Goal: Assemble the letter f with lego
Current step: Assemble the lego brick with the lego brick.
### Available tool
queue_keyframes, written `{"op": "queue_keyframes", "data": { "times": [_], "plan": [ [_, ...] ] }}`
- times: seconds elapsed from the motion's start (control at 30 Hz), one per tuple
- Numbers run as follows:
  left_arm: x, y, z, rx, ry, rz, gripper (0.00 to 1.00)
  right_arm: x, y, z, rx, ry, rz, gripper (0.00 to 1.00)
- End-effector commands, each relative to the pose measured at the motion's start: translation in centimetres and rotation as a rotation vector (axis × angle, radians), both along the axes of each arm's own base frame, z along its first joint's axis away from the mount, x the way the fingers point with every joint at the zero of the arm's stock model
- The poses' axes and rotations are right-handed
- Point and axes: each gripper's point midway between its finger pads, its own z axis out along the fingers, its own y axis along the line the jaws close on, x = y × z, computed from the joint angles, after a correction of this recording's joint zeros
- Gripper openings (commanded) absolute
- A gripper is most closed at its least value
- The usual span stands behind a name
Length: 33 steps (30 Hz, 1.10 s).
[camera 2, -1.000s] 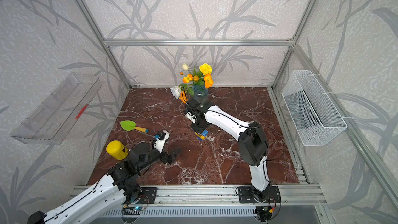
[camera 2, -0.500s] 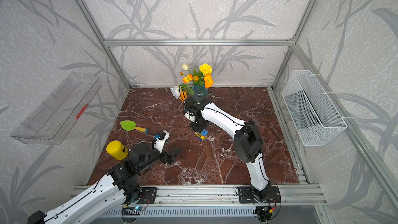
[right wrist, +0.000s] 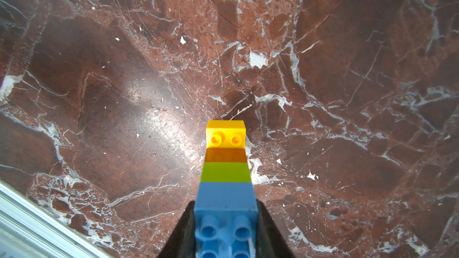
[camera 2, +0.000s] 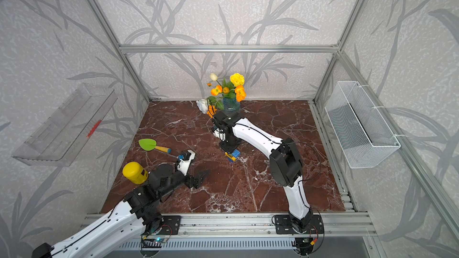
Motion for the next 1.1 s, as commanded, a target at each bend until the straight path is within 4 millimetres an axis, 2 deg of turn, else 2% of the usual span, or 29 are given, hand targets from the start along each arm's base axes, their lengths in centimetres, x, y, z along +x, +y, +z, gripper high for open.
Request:
{"op": "queue_keyframes", "data": {
  "times": [0.0, 0.33, 0.53, 0.67, 0.9, 1.07],
  "plan": [
    [0.1, 0.0, 0.1, 0.001, -0.014, -0.001, 0.99, -3.2, -3.5, -5.9, -0.218, 0.19, -0.01, 0.14],
    [0.2, -0.1, -0.1, 0.006, -0.01, -0.002, 0.99, -3.1, -3.5, -8.5, -0.252, 0.218, -0.027, 0.11],
    [0.2, -0.2, -0.3, 0.012, -0.002, -0.006, 0.99, -3.1, -3.6, -9.0, -0.245, 0.23, -0.029, 0.09],
    [0.2, -0.2, -0.2, 0.008, -0.005, -0.007, 0.99, -2.2, -3.6, -8.0, -0.201, 0.185, -0.049, 0.09],
    [0.0, -0.1, 0.1, -0.001, -0.014, -0.01, 0.99, -0.3, -2.5, -4.8, -0.082, 0.046, -0.069, 0.1],
    [0.0, 0.0, 0.3, -0.007, -0.022, -0.006, 0.99, 0.0, -2.0, -3.7, -0.042, 0.019, -0.069, 0.11]
  ]
}}
